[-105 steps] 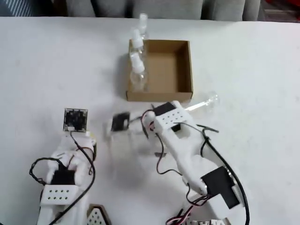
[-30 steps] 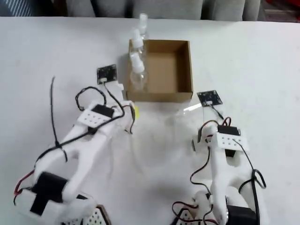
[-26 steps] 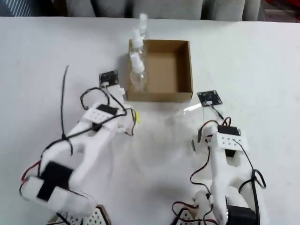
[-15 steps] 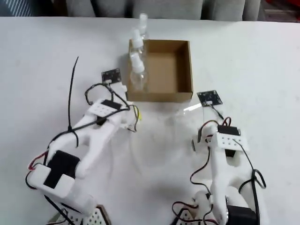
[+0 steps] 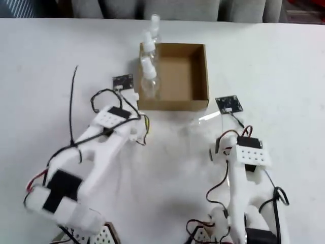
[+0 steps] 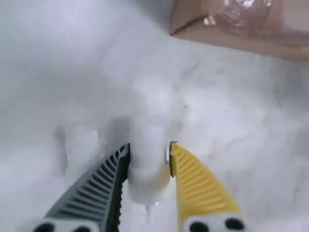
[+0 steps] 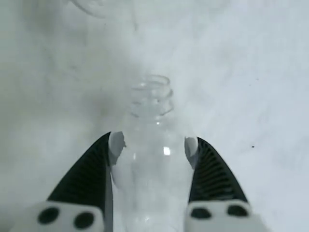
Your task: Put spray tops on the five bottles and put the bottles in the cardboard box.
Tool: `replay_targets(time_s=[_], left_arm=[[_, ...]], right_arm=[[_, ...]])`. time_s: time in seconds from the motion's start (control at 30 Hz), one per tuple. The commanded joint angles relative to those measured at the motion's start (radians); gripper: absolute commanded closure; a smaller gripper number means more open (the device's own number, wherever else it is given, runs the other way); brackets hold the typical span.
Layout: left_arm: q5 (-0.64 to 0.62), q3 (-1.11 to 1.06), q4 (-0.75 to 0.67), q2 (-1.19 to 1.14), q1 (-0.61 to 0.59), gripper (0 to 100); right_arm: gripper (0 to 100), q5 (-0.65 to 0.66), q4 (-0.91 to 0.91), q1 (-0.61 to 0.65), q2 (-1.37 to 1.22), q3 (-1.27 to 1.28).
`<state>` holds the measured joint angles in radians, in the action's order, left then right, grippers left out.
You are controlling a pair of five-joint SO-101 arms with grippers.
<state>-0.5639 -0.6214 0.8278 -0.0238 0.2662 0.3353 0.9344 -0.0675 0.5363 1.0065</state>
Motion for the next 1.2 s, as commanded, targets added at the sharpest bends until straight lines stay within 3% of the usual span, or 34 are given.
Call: replay_targets(time_s=[0.0,0.2,0.47,0.57,0.67,0.87,1.0,1.17], left_arm=[[0.054,-0.104,-0.026,0.237,0.019,98],[0.106,-0.315,-0.149,0.496,0.012,98],[0.118,-0.448,-0.153,0.797,0.008,98],[0.118,-0.491,-0.155,0.895,-0.005,98],[0.118,-0.508,-0.152,0.993,-0.062,98],[0.120,-0.433,-0.110,1.159,-0.173,98],[0.218,-0.261,-0.048,1.168,-0.177,98],[0.319,-0.074,-0.104,1.136,-0.171,98]], right_arm=[[98.4,-0.011,0.087,0.054,0.130,-0.112],[98.4,-0.009,0.033,0.165,0.325,-0.167],[98.4,-0.018,-0.495,0.283,0.381,0.084],[98.4,-0.152,-0.688,0.318,0.404,0.144],[98.4,-0.256,-0.713,0.371,0.437,0.157],[98.4,-0.345,-0.708,0.452,0.526,0.204],[98.4,-0.454,-0.750,0.504,0.618,0.288],[98.4,-0.473,-0.809,0.539,0.773,0.431]])
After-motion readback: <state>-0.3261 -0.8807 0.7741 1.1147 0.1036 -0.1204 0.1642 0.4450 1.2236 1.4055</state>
